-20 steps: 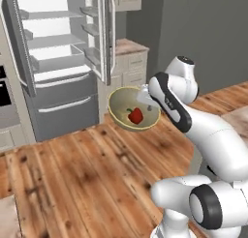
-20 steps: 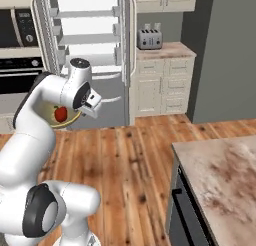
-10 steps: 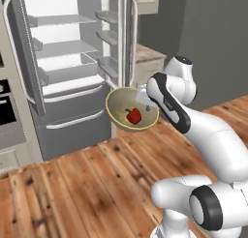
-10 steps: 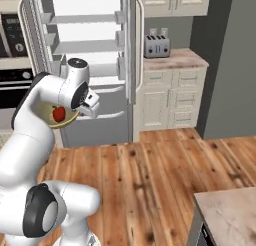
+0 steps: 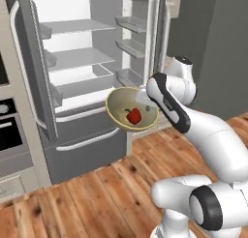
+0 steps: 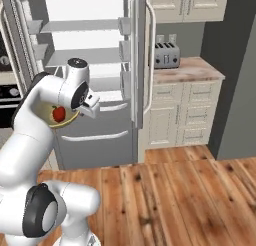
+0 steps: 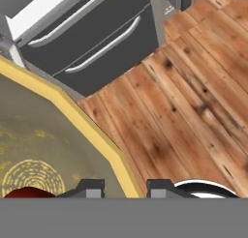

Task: Move the cup from next to the sink to the open cabinet. Then, move the bowl with the bell pepper to the fridge to clear the area for faucet cleaning.

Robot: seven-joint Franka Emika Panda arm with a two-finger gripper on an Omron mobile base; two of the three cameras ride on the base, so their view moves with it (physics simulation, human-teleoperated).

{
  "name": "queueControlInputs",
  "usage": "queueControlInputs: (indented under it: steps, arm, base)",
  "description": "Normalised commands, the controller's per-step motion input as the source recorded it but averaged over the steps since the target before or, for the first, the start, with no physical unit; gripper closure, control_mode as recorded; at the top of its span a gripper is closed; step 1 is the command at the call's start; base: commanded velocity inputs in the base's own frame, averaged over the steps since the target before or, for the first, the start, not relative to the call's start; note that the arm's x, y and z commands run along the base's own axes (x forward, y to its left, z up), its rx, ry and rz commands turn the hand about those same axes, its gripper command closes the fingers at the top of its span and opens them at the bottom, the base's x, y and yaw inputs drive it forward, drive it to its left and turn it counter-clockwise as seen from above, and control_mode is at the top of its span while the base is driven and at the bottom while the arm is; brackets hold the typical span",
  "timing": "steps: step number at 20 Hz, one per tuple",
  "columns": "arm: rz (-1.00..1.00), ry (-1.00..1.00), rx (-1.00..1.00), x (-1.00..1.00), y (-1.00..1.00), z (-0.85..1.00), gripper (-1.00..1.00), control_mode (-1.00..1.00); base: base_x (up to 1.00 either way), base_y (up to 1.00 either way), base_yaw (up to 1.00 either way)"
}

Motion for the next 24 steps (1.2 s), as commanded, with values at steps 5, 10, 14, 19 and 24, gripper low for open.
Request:
queueControlInputs:
  steps: [5, 10, 14, 19, 24]
  arm:
    - [0.0, 0.0, 0.0, 0.0, 0.0, 0.0, 1.0, 1.0]
    - [0.0, 0.0, 0.0, 0.0, 0.0, 0.0, 1.0, 1.0]
    - [0.0, 0.0, 0.0, 0.0, 0.0, 0.0, 1.0, 1.0]
    - [0.0, 0.0, 0.0, 0.0, 0.0, 0.0, 1.0, 1.0]
    - [0.0, 0.0, 0.0, 0.0, 0.0, 0.0, 1.0, 1.0]
  base:
    - [1.0, 0.01, 0.0]
    - [1.0, -0.02, 0.0]
    - [1.0, -0.01, 0.0]
    - [1.0, -0.07, 0.0]
    - [1.0, 0.0, 0.0]
